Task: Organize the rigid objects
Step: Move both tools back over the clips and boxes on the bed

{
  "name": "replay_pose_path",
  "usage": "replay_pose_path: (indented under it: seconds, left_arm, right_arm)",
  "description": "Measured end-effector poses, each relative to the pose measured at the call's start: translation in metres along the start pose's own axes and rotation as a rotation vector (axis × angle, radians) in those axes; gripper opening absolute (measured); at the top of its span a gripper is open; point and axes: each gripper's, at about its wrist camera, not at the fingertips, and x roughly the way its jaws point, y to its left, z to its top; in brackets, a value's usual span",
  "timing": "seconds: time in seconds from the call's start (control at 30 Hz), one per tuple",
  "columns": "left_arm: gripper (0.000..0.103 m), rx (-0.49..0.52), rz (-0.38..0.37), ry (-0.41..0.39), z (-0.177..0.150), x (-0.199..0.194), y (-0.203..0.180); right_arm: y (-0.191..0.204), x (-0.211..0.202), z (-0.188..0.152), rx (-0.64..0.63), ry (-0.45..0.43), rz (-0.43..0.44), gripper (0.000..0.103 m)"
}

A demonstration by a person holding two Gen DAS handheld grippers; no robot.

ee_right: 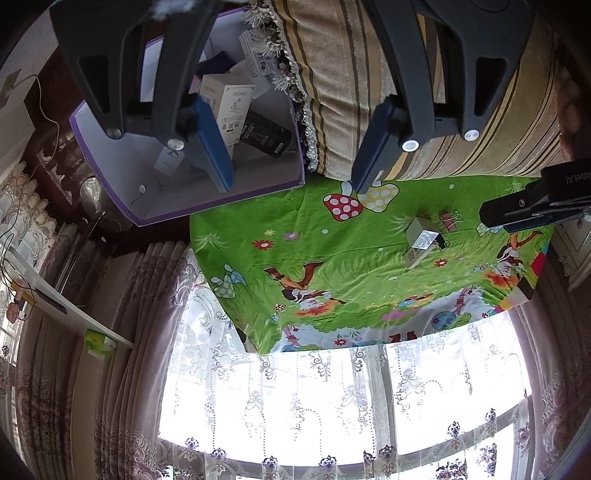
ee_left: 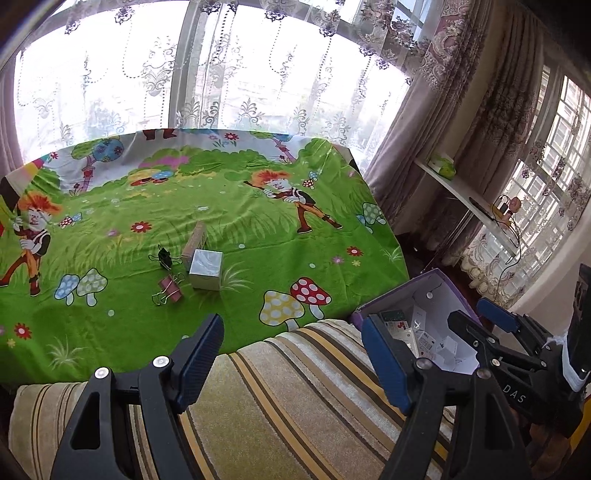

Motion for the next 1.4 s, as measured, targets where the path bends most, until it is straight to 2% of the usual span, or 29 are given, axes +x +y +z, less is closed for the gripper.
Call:
replay_pose_path:
  seconds: [0.37, 0.7, 0.93, 1.07, 1.23, 1.4]
  left_arm:
    - [0.078, -0.137, 0.051, 0.064, 0.023, 0.01, 0.075]
    - [0.078, -0.293, 0.053, 0.157, 0.034, 0.036, 0.131]
    - [0.077, -0.365, 0.029, 0.235, 0.037, 0.069, 0.155]
    - [0.072, -0.385, 0.004, 0.279, 0.034, 0.09, 0.164]
    - [0.068, -0.387, -0.021, 0.31, 0.033, 0.111, 0.167]
    - [0.065, -0.364, -0.033, 0.317, 0.036, 0.126, 0.167]
  right_arm:
    - [0.039, 0.018, 0.023, -0.131, 0.014, 0.056, 0.075]
    - [0.075, 0.05, 0.046, -0.195, 0.084, 0.141, 0.076]
    - [0.108, 0.078, 0.054, -0.272, 0.134, 0.19, 0.077]
    - [0.128, 0.102, 0.054, -0.332, 0.187, 0.212, 0.077]
    - [0.15, 0.131, 0.052, -0.38, 0.25, 0.238, 0.077]
    - [0.165, 0.153, 0.053, -0.432, 0.268, 0.222, 0.077]
